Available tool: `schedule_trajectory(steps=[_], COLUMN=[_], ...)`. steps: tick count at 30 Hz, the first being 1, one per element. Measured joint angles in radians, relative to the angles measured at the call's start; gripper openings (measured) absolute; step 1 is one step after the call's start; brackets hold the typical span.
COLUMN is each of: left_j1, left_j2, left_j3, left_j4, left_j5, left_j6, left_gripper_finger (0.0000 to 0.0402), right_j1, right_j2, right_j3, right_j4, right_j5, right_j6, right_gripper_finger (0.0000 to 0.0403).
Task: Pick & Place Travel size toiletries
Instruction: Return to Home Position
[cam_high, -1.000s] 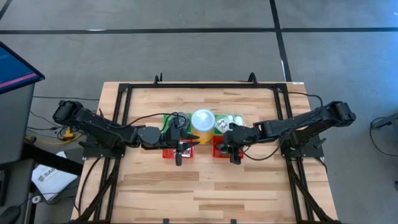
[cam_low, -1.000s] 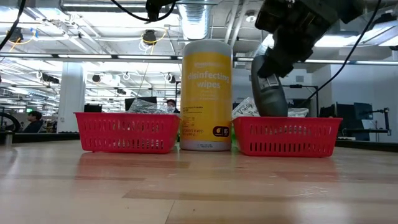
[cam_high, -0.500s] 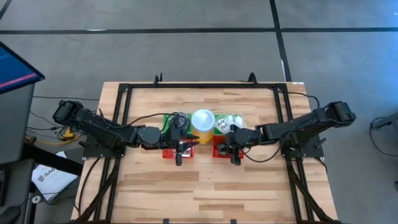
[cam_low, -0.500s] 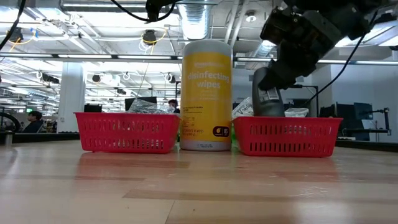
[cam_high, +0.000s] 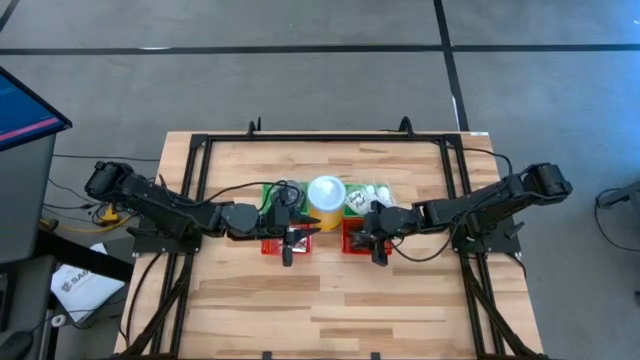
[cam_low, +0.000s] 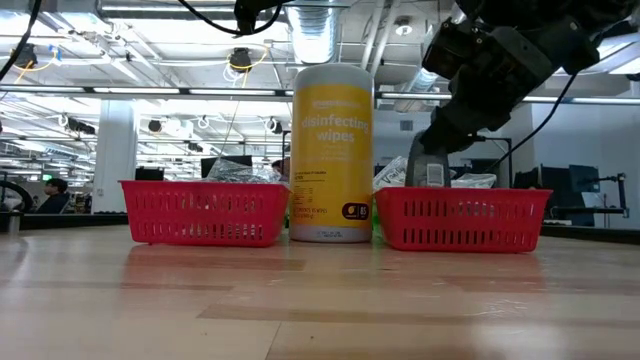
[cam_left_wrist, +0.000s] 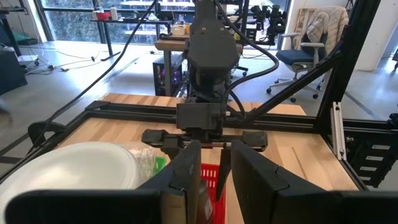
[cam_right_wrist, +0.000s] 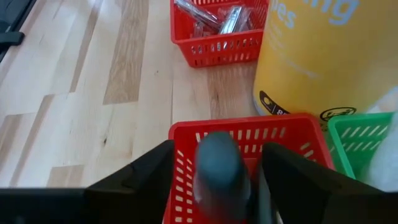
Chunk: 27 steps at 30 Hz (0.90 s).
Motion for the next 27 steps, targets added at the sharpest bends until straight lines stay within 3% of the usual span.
schedule_trajectory(steps=[4,13,27], left_j1=[0.0,0.0,0.0], left_j2=[0.0,0.0,0.0], left_j3=[0.0,0.0,0.0], left_j4=[0.0,-0.001,-0.002], left_j5=[0.0,0.0,0.0], left_j6=[0.0,0.0,0.0], left_gripper_finger=[0.0081,0.0081,0.0081], right_j1=[0.0,-0.013,-0.074], right_j2=[0.0,-0.003,-0.01], right_j3=[0.0,0.008,0.142], right_j4=[0.0,0.013,-0.098], right_j5=[0.0,0.0,-0.004], right_j6=[-0.009,-0.048,-0.022], right_gripper_finger=[0.0229,0.0198,0.0155])
